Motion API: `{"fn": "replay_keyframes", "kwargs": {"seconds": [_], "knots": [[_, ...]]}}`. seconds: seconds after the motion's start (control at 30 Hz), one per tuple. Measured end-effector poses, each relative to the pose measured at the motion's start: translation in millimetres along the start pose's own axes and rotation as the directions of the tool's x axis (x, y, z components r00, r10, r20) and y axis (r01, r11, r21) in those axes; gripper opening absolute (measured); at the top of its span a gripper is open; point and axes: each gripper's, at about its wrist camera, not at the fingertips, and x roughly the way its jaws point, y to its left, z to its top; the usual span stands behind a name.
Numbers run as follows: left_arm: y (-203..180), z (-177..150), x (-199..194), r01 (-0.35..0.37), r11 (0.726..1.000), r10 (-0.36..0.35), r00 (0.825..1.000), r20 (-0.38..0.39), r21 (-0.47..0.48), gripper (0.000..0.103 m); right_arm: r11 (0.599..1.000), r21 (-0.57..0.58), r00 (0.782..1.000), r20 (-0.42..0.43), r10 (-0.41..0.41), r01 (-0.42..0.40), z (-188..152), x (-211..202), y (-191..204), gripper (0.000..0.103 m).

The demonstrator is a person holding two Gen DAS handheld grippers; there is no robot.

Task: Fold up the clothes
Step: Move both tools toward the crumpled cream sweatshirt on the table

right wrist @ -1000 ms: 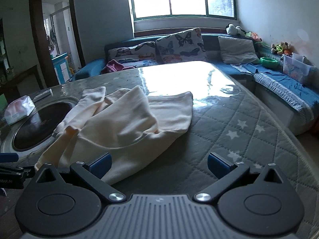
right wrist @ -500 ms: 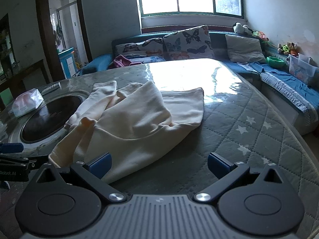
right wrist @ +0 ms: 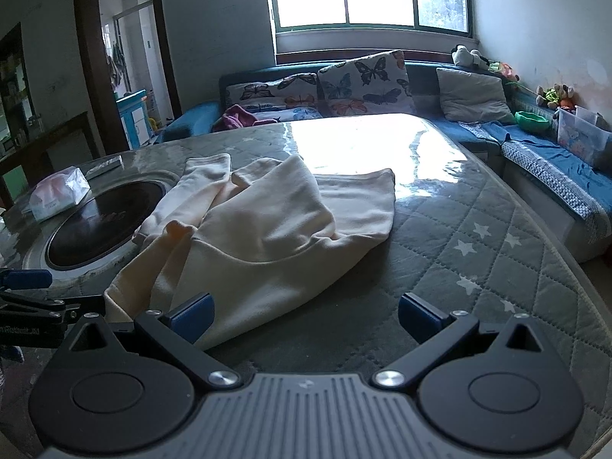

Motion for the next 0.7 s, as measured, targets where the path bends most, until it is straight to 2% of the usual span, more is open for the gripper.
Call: {"fn": "replay_keyframes", "kwargs": {"seconds": [0.7], "knots": [[-5,11,5,0.032,0.999,-0.032,0.999,-0.001,0.022,0.103,0.999,-0.026,1.0,0.001,0.019,-0.019,9,3,4,0.103]]}}
